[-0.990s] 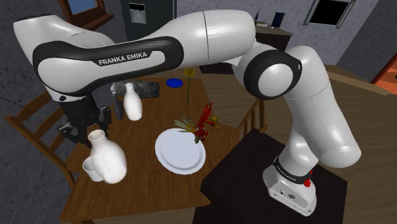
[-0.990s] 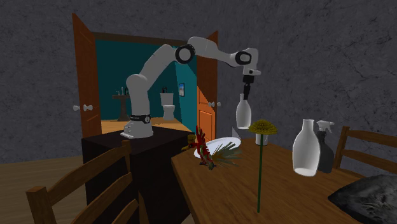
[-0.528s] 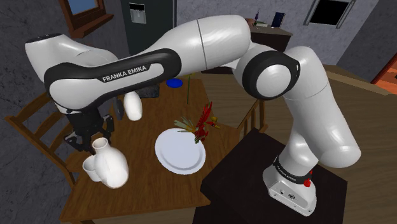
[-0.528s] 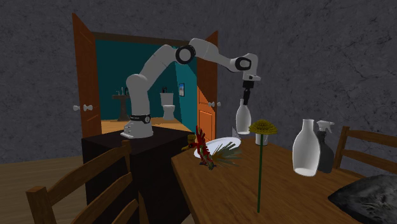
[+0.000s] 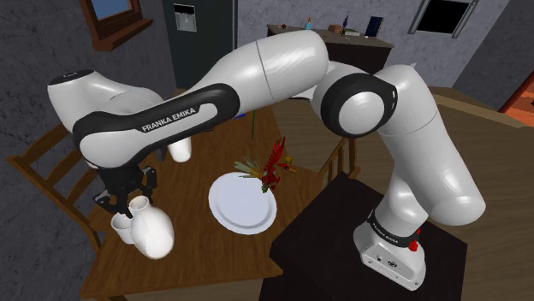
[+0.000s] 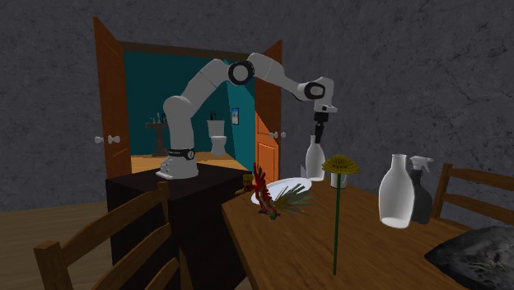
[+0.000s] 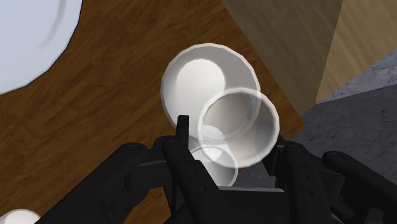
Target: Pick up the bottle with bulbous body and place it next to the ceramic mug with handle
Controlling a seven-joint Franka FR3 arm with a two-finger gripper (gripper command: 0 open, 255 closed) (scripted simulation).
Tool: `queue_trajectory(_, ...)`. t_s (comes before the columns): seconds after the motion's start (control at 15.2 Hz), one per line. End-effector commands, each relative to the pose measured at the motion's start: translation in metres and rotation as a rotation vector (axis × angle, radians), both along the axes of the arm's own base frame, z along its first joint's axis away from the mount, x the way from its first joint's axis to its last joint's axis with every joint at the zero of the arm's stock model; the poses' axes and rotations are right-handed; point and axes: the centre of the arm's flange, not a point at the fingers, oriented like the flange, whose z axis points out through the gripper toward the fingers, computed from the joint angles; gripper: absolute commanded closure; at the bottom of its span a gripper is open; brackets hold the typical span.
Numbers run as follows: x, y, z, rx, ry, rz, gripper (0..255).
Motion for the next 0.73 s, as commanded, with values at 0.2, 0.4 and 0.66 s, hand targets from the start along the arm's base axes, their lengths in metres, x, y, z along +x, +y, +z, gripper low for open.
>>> queue_trajectory(0.2, 0.0004, -0.0001, -0.0189, 0.001, -0.001, 0.000, 255)
queue_trajectory(0.4, 0.0004, -0.0001, -0.0189, 0.001, -0.001, 0.000, 255)
queue_trajectory(0.66, 0.0004, -0.0001, -0.0189, 0.001, -0.001, 0.000, 255)
